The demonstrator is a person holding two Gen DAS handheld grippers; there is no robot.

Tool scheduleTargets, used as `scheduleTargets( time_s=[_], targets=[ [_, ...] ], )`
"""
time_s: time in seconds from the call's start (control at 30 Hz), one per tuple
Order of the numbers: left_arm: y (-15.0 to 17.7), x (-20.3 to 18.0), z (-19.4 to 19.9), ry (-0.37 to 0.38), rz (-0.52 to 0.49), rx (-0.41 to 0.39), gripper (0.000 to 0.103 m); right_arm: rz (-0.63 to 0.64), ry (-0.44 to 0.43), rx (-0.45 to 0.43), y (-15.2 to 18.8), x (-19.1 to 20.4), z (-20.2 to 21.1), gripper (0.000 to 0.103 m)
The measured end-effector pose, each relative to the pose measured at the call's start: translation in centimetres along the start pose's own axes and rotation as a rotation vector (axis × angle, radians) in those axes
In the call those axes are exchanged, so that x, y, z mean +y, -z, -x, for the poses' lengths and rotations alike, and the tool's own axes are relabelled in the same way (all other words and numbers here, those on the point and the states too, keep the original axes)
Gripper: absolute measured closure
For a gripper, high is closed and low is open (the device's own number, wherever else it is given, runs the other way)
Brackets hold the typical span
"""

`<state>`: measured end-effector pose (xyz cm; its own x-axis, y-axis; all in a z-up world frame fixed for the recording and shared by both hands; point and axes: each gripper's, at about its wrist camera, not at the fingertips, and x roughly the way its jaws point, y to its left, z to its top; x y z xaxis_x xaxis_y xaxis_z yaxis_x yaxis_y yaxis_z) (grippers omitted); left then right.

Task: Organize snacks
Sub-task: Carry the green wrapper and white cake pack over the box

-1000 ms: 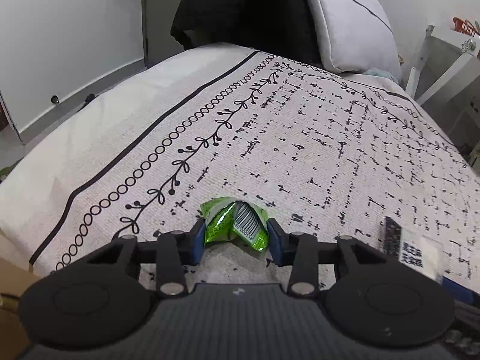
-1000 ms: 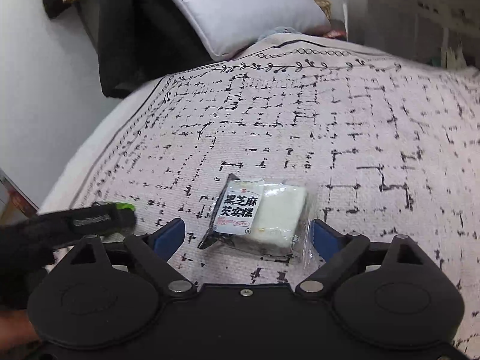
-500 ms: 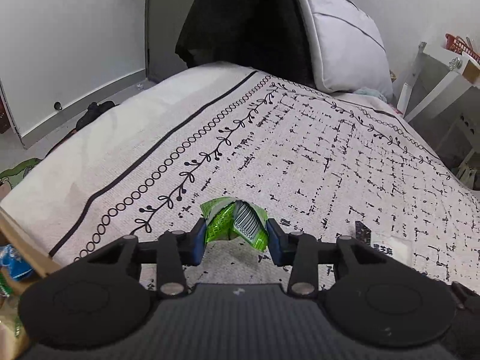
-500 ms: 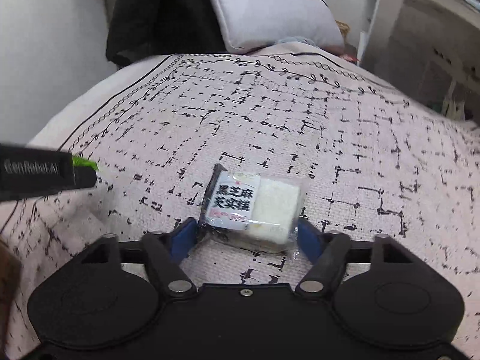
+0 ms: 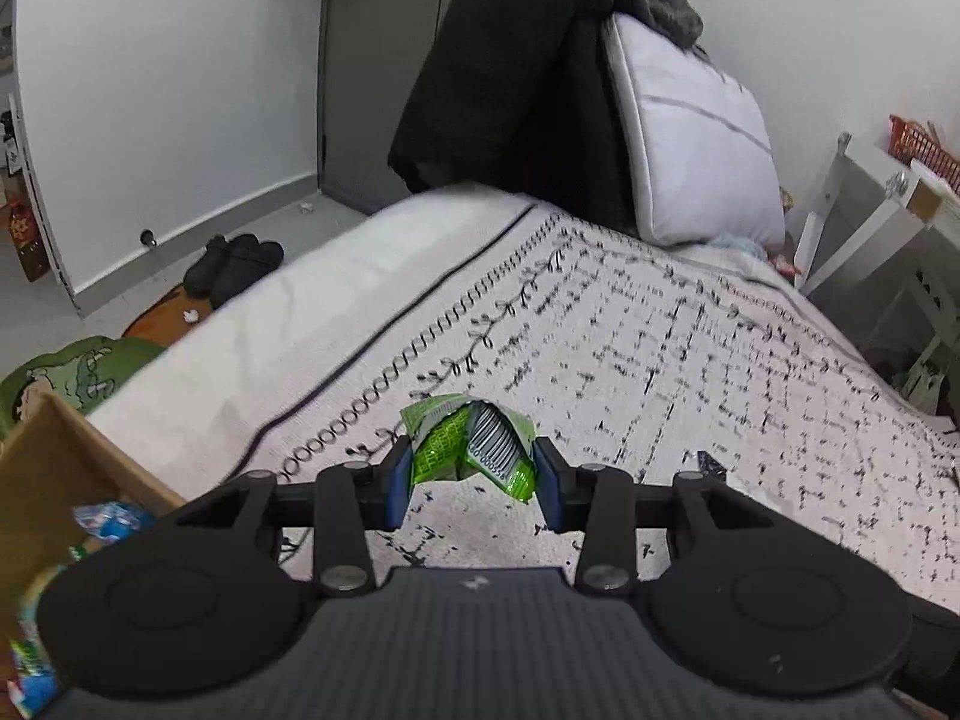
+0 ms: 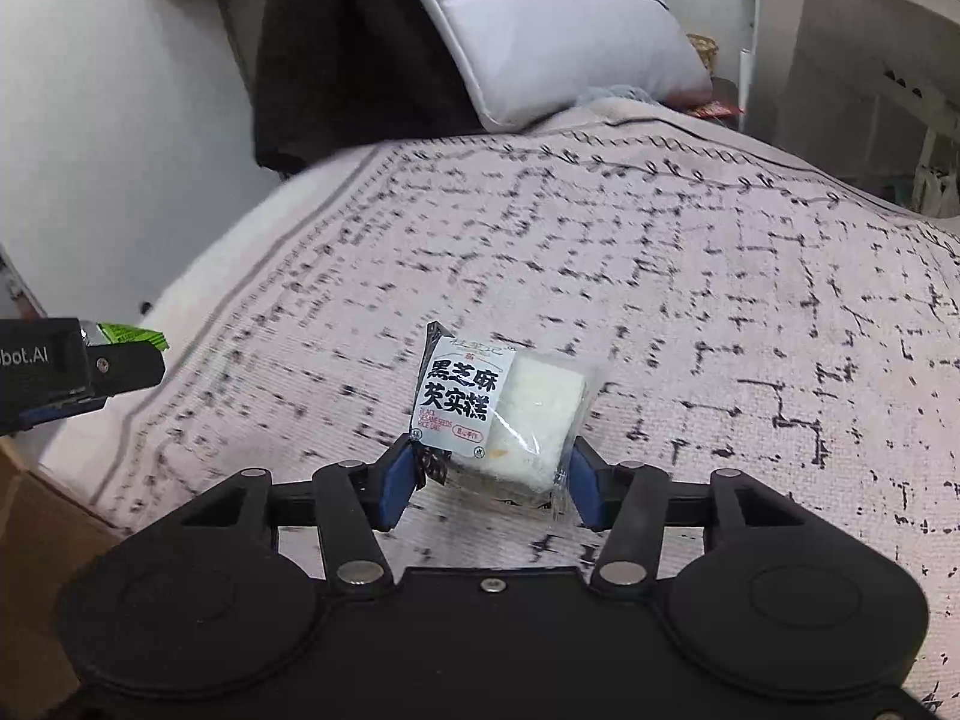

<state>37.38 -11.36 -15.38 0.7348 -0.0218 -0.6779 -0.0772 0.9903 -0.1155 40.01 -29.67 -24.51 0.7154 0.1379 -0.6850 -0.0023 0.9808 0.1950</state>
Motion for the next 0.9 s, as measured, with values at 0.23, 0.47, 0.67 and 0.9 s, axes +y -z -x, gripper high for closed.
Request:
scheduleTargets(
  time_s=[0.23,0.47,0.67,0.9],
  targets=[
    [-0.4,1.9,3.9,-0.03,0.061,-0.023,0.062,0.028,-0.106,-0.021,-0.5,1.2,2.2,0.052],
    [0.1,5.3,7.4,-0.108,0.129,-0.031,0.062,0.063,-0.165,-0.044,-1.1,2.7,4.2,0.052],
    [0.0,8.2,10.2,-0.164,0.177,-0.044,0.062,0.125,-0.221,-0.056,-0.9,4.7,5.8,0.052],
    [0.1,10.4,12.3,-0.204,0.225,-0.047,0.062,0.189,-0.282,-0.065,-0.6,7.7,7.0,0.052]
  ],
)
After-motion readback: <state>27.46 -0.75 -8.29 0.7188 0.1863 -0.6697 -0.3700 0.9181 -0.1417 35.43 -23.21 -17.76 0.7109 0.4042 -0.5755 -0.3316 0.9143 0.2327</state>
